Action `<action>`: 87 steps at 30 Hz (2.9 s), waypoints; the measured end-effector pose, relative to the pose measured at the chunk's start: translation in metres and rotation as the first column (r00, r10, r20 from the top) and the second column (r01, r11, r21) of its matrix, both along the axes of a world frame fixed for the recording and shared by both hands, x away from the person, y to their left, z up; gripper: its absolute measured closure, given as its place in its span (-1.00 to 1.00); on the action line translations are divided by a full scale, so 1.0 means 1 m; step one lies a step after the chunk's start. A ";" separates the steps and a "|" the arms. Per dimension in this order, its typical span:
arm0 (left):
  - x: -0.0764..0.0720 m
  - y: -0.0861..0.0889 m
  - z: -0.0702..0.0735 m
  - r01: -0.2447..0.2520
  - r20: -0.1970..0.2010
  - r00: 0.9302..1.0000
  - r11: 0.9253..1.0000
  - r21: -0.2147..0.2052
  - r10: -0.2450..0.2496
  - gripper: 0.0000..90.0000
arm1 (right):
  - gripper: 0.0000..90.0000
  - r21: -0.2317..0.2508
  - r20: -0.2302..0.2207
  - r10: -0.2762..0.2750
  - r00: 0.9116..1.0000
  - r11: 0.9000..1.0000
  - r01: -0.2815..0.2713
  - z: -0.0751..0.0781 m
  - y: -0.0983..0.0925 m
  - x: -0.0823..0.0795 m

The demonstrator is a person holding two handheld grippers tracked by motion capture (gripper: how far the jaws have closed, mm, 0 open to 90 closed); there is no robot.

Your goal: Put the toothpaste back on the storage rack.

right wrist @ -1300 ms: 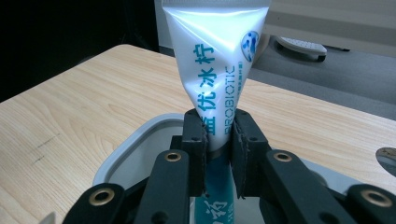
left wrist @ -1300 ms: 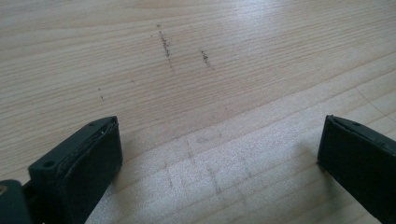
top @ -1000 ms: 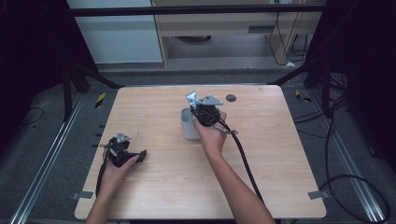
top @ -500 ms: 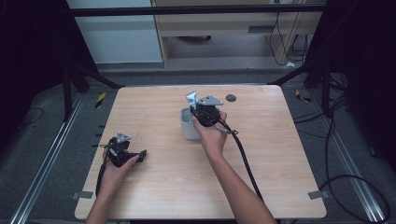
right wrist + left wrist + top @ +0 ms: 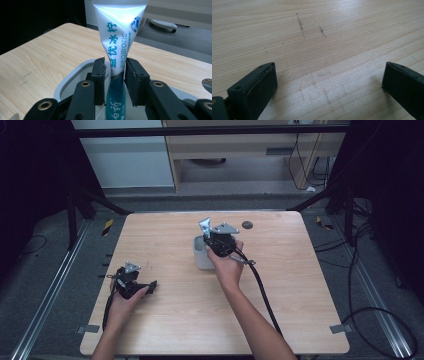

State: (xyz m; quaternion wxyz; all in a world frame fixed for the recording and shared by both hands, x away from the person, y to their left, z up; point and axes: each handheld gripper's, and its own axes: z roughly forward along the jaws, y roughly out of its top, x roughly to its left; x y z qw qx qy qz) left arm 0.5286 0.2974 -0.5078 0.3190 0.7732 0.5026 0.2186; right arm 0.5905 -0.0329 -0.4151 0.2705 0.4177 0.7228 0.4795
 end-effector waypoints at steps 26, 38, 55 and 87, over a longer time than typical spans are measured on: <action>0.000 0.000 0.000 0.001 -0.001 1.000 1.000 0.001 -0.001 -1.00 | 0.26 0.016 0.001 -0.007 1.000 1.000 0.007 0.008 -0.012 -0.013; 0.000 0.000 0.000 0.001 -0.001 1.000 1.000 0.001 -0.001 -1.00 | -0.10 0.009 -0.032 0.022 0.999 1.000 -0.022 0.015 -0.019 -0.018; 0.000 0.000 0.000 0.001 0.000 1.000 1.000 0.000 -0.001 -1.00 | -0.57 -0.058 -0.042 0.048 0.998 0.997 -0.051 0.022 -0.033 -0.028; -0.001 0.000 0.000 0.001 0.000 1.000 1.000 0.001 -0.001 -1.00 | -0.75 -0.125 -0.040 -0.042 0.998 0.991 0.036 0.015 -0.124 -0.055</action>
